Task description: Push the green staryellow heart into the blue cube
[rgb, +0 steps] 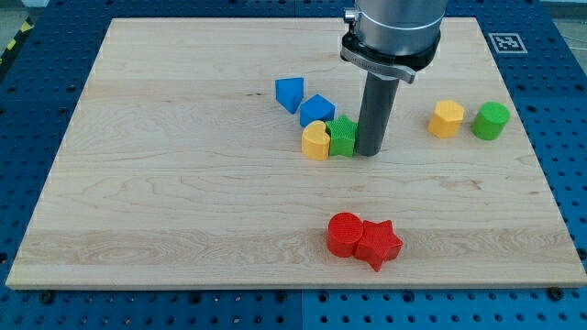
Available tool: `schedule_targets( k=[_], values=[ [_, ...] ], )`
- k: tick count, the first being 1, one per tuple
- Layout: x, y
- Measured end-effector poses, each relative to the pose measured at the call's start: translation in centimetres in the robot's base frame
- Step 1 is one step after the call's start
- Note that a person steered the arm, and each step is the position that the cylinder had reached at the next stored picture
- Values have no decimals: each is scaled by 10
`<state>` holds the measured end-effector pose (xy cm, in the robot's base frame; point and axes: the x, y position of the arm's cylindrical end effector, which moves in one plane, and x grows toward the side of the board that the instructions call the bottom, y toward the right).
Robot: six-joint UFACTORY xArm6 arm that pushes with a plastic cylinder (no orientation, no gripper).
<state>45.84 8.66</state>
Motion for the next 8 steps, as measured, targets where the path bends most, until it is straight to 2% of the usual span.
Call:
schedule_targets(
  k=[2, 3, 4, 6, 8],
  values=[
    [0, 19],
    [-23, 19],
    [-49, -7],
    [-53, -14],
    [-88, -16]
  ],
)
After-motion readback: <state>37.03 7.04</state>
